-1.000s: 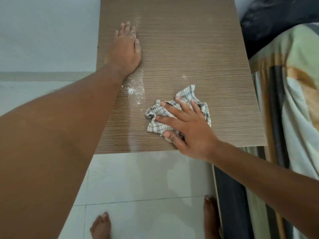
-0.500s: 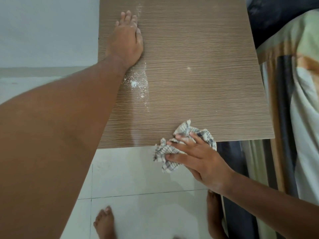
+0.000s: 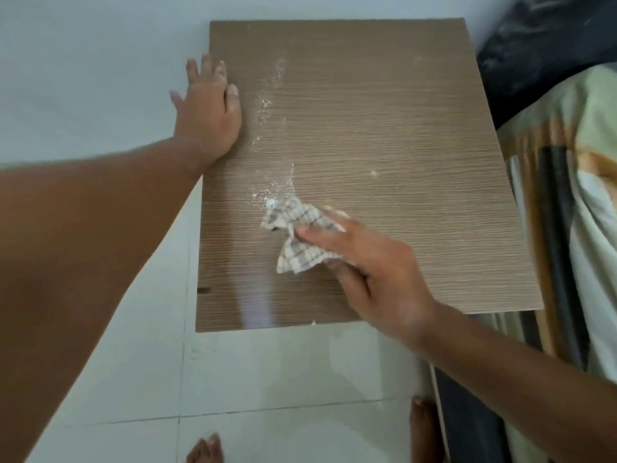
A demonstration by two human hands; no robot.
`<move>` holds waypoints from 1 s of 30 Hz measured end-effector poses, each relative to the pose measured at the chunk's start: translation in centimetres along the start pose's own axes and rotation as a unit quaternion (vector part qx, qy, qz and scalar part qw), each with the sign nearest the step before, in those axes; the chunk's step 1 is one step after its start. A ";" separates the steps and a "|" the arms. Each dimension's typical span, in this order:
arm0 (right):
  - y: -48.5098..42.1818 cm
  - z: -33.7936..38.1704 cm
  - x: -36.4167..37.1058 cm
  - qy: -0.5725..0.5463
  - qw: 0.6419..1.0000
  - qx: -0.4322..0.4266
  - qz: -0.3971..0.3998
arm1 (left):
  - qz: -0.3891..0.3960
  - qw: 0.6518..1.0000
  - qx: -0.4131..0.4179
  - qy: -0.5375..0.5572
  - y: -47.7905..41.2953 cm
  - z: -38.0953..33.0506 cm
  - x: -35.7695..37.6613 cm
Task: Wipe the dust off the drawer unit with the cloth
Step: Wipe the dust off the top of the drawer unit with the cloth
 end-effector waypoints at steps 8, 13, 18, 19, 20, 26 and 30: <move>-17.1 -10.4 0.6 0.071 0.982 0.149 -0.088 | -0.019 0.990 -0.090 0.109 0.0 3.1 1.2; -24.7 -17.2 2.8 0.097 0.964 0.203 -0.144 | -0.054 0.986 -0.099 0.122 -0.2 3.1 0.7; -26.0 -22.7 8.6 0.291 0.900 0.324 0.007 | -0.058 0.985 -0.116 0.117 -0.2 3.5 0.9; -26.1 -22.3 9.6 0.319 0.894 0.314 0.026 | -0.058 0.984 -0.118 0.122 -0.1 3.5 0.9; -26.2 -21.8 10.5 0.331 0.893 0.303 0.034 | -0.057 0.983 -0.121 0.125 -0.2 3.6 1.0; -26.8 -19.4 14.5 0.335 0.917 0.197 0.090 | -0.061 0.982 -0.125 0.131 -0.2 3.3 0.8; -26.5 -16.5 16.7 0.274 0.947 0.094 0.139 | -0.068 0.980 -0.116 0.144 -0.1 3.2 0.8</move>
Point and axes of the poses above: each hand's wrist, its own y-axis away from the middle knuckle, its own x-axis out of the palm, z = x × y, the point moved 9 cm from there along -y, towards the middle knuckle, and after that the axes turned 15 degrees about -z, right-handed, at the moved point
